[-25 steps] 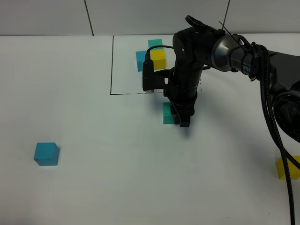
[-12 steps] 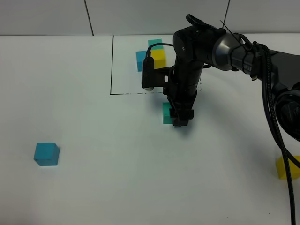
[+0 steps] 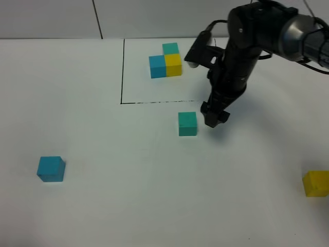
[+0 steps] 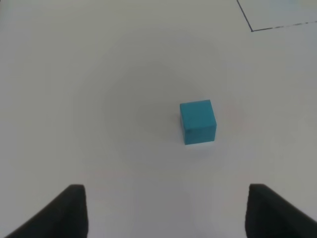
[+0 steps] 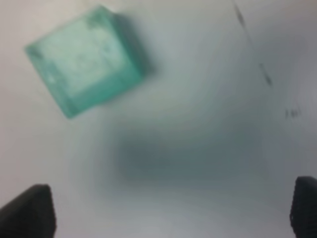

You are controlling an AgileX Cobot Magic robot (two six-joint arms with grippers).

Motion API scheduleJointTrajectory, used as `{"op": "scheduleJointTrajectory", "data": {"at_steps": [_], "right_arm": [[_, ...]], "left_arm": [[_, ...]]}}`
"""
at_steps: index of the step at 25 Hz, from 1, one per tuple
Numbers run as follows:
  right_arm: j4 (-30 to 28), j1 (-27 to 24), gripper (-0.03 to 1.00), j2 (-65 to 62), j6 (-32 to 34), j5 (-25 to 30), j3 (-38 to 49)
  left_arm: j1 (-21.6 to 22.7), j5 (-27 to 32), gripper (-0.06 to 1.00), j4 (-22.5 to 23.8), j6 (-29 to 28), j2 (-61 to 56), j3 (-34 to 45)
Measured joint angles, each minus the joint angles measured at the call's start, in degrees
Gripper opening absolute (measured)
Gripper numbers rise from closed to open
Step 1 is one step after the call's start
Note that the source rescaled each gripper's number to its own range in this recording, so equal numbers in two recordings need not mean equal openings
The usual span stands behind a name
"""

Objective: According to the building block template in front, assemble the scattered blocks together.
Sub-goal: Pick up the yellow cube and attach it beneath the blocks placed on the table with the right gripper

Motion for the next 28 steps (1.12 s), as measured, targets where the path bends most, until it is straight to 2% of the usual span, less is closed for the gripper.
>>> {"op": "scheduleJointTrajectory", "data": {"at_steps": [4,8,11,15,21,28], "right_arm": [[-0.23,-4.99,0.92,-8.93,13.62,-5.45,12.53],[-3.07,-10.35,0.92,-19.62,25.65,-7.46,25.33],[-6.17,-14.52,0.92,-26.80,30.67,-9.35,34.18],[-7.56,-19.28,0.92,-32.22,32.05,-11.84,42.44],[-7.18,-24.05,0.92,-32.50,32.12,-14.53,46.67],[-3.07,-25.18,0.92,-32.45,31.44,-16.63,50.95]], "left_arm": [[0.00,0.00,0.54,0.00,0.00,0.00,0.00],[0.00,0.00,0.54,0.00,0.00,0.00,0.00],[0.00,0.00,0.54,0.00,0.00,0.00,0.00],[0.00,0.00,0.54,0.00,0.00,0.00,0.00],[0.00,0.00,0.54,0.00,0.00,0.00,0.00],[0.00,0.00,0.54,0.00,0.11,0.00,0.00]]}}
